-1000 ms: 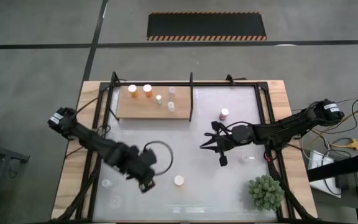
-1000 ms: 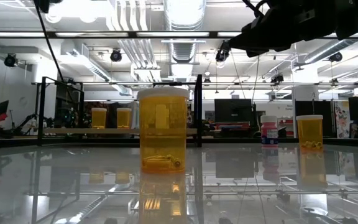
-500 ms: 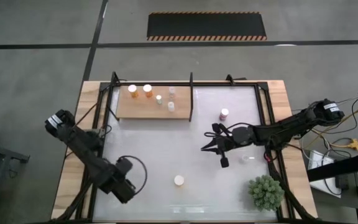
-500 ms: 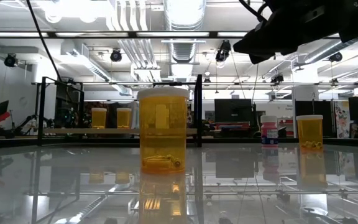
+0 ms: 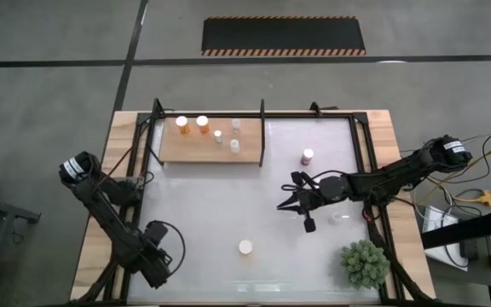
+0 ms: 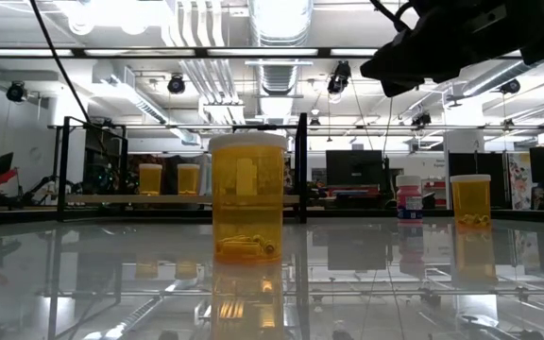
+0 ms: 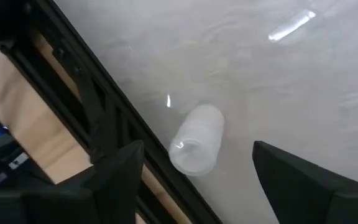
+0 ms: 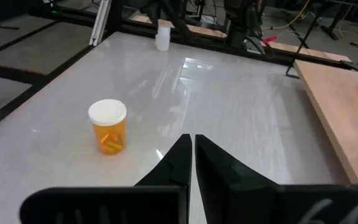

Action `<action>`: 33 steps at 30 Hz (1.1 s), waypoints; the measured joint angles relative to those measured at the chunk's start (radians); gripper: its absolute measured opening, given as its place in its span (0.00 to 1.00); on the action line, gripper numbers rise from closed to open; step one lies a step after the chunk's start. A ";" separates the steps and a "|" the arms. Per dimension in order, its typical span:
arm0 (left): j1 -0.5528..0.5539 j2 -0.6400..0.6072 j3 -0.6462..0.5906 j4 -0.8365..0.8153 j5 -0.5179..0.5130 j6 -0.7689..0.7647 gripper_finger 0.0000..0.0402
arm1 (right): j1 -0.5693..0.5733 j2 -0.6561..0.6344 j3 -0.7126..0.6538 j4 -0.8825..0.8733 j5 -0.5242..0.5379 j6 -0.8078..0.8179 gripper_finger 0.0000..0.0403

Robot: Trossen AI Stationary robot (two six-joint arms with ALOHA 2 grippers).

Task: Pick and place medicine bottles onto shelf by color
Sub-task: Put the small transparent pill bottle on the shelf

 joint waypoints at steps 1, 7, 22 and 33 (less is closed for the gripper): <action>-0.010 0.000 -0.004 0.013 -0.001 -0.012 0.70 | 0.000 0.000 0.000 0.001 0.000 0.000 0.03; -0.072 -0.001 -0.054 0.122 0.000 -0.033 0.70 | 0.000 0.000 0.000 0.002 0.000 -0.001 0.03; -0.077 -0.001 -0.111 0.140 -0.003 0.030 0.68 | 0.000 0.000 0.000 0.014 0.001 0.009 0.03; -0.082 -0.001 -0.111 0.151 -0.003 0.031 0.39 | 0.000 0.000 0.000 0.013 0.001 0.010 0.03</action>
